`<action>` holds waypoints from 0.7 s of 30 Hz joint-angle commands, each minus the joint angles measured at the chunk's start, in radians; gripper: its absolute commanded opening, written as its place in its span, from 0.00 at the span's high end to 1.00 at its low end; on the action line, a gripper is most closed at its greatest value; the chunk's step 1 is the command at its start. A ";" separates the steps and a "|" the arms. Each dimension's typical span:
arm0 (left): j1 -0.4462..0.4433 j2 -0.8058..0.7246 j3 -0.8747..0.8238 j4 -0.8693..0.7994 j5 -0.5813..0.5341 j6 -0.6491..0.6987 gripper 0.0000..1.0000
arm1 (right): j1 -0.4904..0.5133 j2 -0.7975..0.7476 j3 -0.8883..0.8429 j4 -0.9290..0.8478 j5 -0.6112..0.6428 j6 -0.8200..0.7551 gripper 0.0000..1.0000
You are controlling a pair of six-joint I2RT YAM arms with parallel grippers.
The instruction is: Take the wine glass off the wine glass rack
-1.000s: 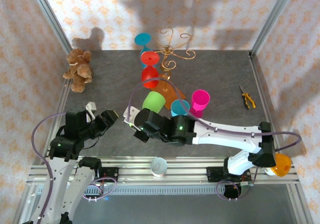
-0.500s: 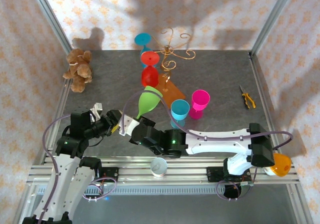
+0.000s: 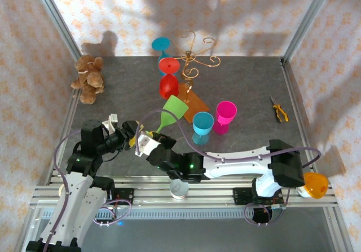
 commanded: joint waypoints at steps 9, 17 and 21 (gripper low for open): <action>0.006 -0.001 -0.079 0.161 0.055 -0.088 0.35 | 0.016 0.055 -0.018 0.164 0.100 -0.041 1.00; 0.005 -0.024 -0.113 0.208 0.059 -0.130 0.36 | 0.016 0.105 0.000 0.225 0.102 -0.102 1.00; 0.006 -0.027 -0.117 0.209 0.058 -0.131 0.36 | 0.016 0.128 0.005 0.247 0.105 -0.122 1.00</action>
